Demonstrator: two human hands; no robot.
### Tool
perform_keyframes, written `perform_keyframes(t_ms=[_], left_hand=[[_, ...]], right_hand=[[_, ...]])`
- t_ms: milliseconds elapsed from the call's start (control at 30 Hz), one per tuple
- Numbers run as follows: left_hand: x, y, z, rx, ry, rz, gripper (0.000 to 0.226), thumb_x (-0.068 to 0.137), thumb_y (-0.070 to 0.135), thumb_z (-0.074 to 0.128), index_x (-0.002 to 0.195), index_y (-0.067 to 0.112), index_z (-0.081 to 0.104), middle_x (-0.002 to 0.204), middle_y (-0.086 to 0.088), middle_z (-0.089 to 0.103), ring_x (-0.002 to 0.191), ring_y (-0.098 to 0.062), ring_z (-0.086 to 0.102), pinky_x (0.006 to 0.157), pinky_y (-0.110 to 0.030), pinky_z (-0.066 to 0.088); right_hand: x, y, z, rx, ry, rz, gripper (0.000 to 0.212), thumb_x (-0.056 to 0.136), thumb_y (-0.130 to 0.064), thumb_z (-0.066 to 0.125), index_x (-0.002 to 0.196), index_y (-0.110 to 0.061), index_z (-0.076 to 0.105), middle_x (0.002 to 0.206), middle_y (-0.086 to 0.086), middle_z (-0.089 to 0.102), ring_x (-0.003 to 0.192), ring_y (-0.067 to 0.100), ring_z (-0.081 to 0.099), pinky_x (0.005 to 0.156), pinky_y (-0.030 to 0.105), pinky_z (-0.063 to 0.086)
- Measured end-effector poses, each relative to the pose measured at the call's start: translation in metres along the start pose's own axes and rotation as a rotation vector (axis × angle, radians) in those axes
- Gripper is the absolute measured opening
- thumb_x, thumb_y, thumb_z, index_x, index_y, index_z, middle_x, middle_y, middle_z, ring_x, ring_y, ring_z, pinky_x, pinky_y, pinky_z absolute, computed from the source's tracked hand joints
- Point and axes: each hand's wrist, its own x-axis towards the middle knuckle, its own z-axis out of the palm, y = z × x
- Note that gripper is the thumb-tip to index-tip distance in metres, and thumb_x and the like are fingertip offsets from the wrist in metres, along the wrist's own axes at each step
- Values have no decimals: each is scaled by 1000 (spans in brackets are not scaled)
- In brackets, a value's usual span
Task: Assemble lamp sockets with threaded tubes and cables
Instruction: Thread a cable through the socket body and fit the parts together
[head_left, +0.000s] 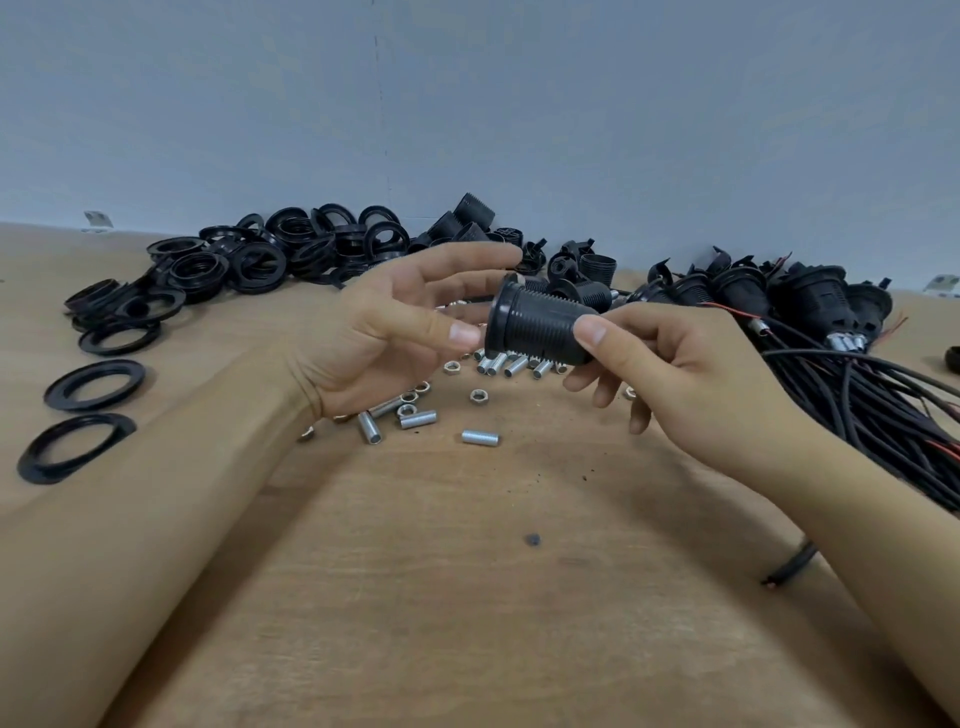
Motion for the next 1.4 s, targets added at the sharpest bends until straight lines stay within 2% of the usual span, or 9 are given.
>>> perform_keyframes(t_ms=[133,333,500,700,833,1033,1200,1333,1400], left_hand=[[0,4,-5,-177,-27,12,71,56,3,76,125,9,62,123,-12,63,124,-26,56,107,-39,45],[4,-4,2,-27,96,31,51,71,-9,57,117,11,66,114,-7,72,115,-17,65,88,-30,56],[2,1,0,-114,110,52,48,77,0,53,122,10,64,125,-12,68,128,-26,58,102,-42,51],[2,5,-3,-364,156,91,42,74,2,57,113,7,71,111,-12,72,101,-23,70,87,-35,56],[6,1,-2,-169,324,37,46,77,11,59,123,8,65,115,-10,72,104,-20,69,88,-32,55],[3,0,6,-3,249,-38,57,87,38,51,135,8,56,129,-10,67,122,-22,62,94,-36,52],[0,5,2,-185,307,115,45,83,34,53,116,7,68,90,-7,75,111,-28,65,97,-40,53],[2,2,9,-29,312,35,54,87,34,50,132,5,57,126,-16,67,124,-28,60,106,-44,45],[2,1,14,-12,306,34,58,88,32,48,139,4,51,126,-20,66,126,-31,59,110,-48,41]], right_hand=[[1,0,0,1,15,14,40,83,-55,54,90,-20,72,77,-2,75,68,16,67,48,27,52],[0,3,2,2,4,43,26,91,-41,60,93,-18,72,79,-4,75,67,13,64,48,29,53],[1,4,0,12,48,32,24,91,-40,61,95,-18,72,81,-2,75,68,15,65,47,28,52],[3,5,-1,57,81,35,22,94,-36,60,97,-17,72,82,-1,75,66,14,63,46,26,50],[3,6,-1,59,72,34,22,94,-36,60,98,-18,71,83,-2,75,67,13,63,47,26,49],[4,7,-1,49,83,24,21,95,-37,60,100,-19,71,83,-3,75,66,12,63,46,26,49],[3,8,-1,37,83,26,23,93,-38,61,101,-18,71,85,-2,75,67,14,64,47,28,50],[3,8,0,46,70,39,24,93,-37,61,102,-17,71,87,-1,75,67,13,64,48,28,50],[3,8,0,45,69,38,24,92,-37,61,103,-17,71,87,1,74,67,12,64,48,28,50]])
